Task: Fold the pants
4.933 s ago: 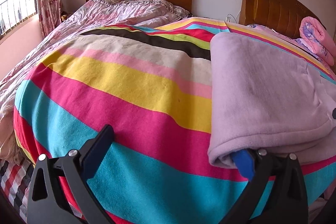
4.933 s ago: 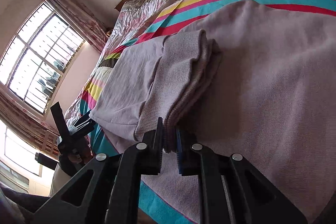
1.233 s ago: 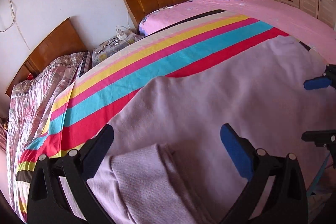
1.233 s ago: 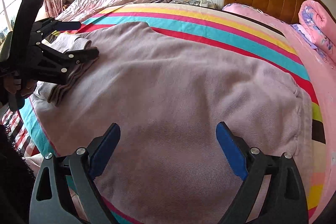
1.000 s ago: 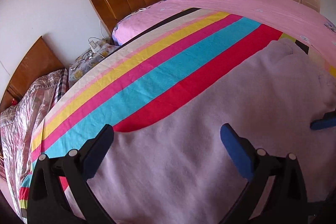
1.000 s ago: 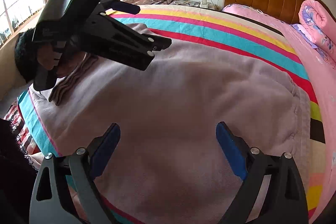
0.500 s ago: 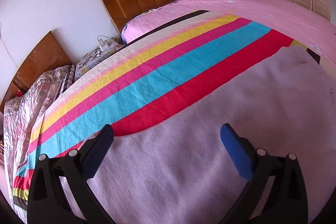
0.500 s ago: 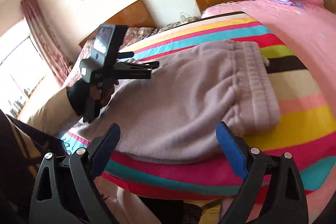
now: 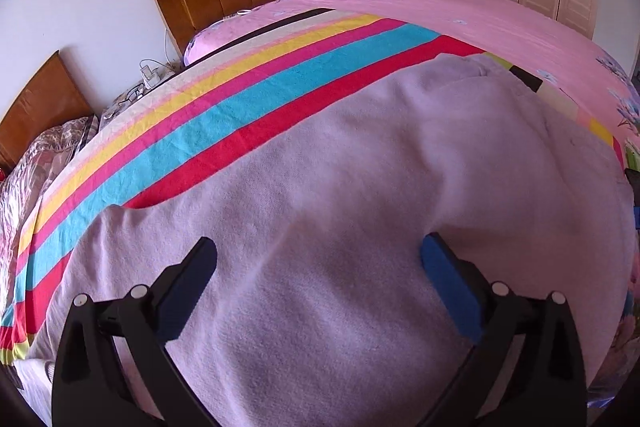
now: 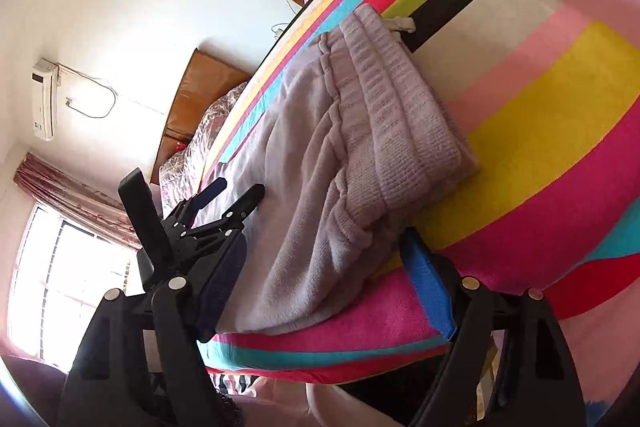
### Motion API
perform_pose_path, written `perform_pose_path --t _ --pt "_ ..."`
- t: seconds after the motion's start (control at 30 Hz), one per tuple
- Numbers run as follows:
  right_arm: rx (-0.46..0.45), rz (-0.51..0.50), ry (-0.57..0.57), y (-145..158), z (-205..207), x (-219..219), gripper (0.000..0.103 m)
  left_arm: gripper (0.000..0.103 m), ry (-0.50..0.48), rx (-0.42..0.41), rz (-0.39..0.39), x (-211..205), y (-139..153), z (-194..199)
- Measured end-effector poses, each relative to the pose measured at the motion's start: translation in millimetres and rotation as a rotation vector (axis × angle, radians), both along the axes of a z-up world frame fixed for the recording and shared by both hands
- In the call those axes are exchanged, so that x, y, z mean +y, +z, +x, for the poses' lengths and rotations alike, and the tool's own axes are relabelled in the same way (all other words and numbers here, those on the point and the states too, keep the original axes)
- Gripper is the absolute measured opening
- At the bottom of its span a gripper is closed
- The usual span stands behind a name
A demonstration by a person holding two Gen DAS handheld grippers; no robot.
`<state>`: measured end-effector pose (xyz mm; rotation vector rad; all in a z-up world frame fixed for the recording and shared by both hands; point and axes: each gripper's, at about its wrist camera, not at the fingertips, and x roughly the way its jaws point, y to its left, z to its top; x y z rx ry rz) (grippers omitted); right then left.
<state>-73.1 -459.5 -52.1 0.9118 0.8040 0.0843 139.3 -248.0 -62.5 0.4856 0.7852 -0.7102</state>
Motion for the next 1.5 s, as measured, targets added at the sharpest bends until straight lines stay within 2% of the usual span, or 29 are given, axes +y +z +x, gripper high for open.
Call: perform_pose_path --t 0.07,0.1,0.17,0.3,0.4,0.43,0.47,0.53,0.57,0.6,0.7,0.73,0.77,0.8,0.87,0.93,1.0,1.07,1.13,1.2,1.27,1.37,1.4,1.43,1.47,1.5 --pt "0.013 0.033 0.012 -1 3 2 0.079 0.102 0.004 0.046 -0.024 3 -2 4" --pt "0.015 0.015 0.005 1 4 2 0.079 0.102 0.005 0.06 -0.031 4 -2 6" --pt "0.026 -0.03 -0.014 2 7 5 0.077 0.102 0.007 0.065 -0.035 4 -3 5" --pt "0.029 -0.035 -0.083 1 13 13 0.078 0.102 0.008 0.057 -0.033 4 -2 3" --pt "0.037 -0.02 0.005 -1 20 22 0.077 0.102 0.007 0.051 -0.031 5 -2 2" --pt "0.047 -0.038 0.004 0 21 23 0.075 0.102 0.007 0.051 -0.032 5 -1 1" --pt "0.055 -0.05 -0.006 1 22 24 0.072 0.102 0.007 0.051 -0.031 4 -1 2" --pt "0.066 -0.086 -0.048 0 24 25 0.057 0.102 0.008 0.05 -0.03 5 -1 1" --pt "0.069 -0.087 -0.072 -4 22 26 0.037 0.102 0.007 0.051 -0.03 5 -1 2" --pt "0.05 -0.063 -0.096 -7 19 25 0.031 0.102 0.008 0.049 -0.031 5 -1 2" --pt "-0.029 0.02 -0.181 -15 5 26 0.024 0.102 0.036 0.022 -0.04 10 7 1" --pt "-0.055 0.041 -0.21 -16 -1 26 0.023 0.1 0.059 0.005 -0.056 17 16 0" --pt "-0.083 0.042 -0.229 -13 -4 29 0.022 0.1 0.071 -0.003 -0.107 28 31 -2" --pt "-0.099 0.007 -0.241 -6 -4 34 0.022 0.1 0.087 -0.014 -0.169 43 48 -4" --pt "-0.129 -0.145 -0.233 25 4 54 0.021 0.101 0.15 -0.084 -0.245 79 85 -5" --pt "-0.21 -0.336 -0.164 72 19 87 0.021 0.101 0.227 -0.17 -0.306 129 116 -7" --pt "-0.286 -0.537 -0.037 116 44 136 0.021 0.101 0.322 -0.208 -0.342 184 133 -5" --pt "-0.365 -0.703 0.123 146 69 197 0.021 0.101 0.446 -0.227 -0.369 242 137 -3" --pt "-0.436 -0.863 0.319 159 86 268 0.021 0.101 0.579 -0.213 -0.397 300 133 -5" --pt "-0.474 -0.975 0.526 150 99 342 0.021 0.102 0.711 -0.189 -0.424 357 125 -11" --pt "-0.459 -1.068 0.762 115 104 407 0.022 0.101 0.828 -0.156 -0.432 405 112 -20" --pt "-0.323 -1.115 1.104 43 99 468 0.026 0.101 0.945 -0.105 -0.43 457 91 -38" --pt "-0.344 -1.132 1.133 28 89 475 0.036 0.101 0.967 -0.086 -0.428 467 85 -43" --pt "-0.39 -1.116 1.146 26 83 475 0.047 0.101 0.977 -0.068 -0.427 476 79 -48" --pt "-0.383 -1.06 1.178 28 81 473 0.069 0.101 0.98 -0.053 -0.428 482 72 -55" --pt "-0.378 -0.999 1.194 35 82 468 0.075 0.101 0.971 -0.037 -0.435 484 68 -59"
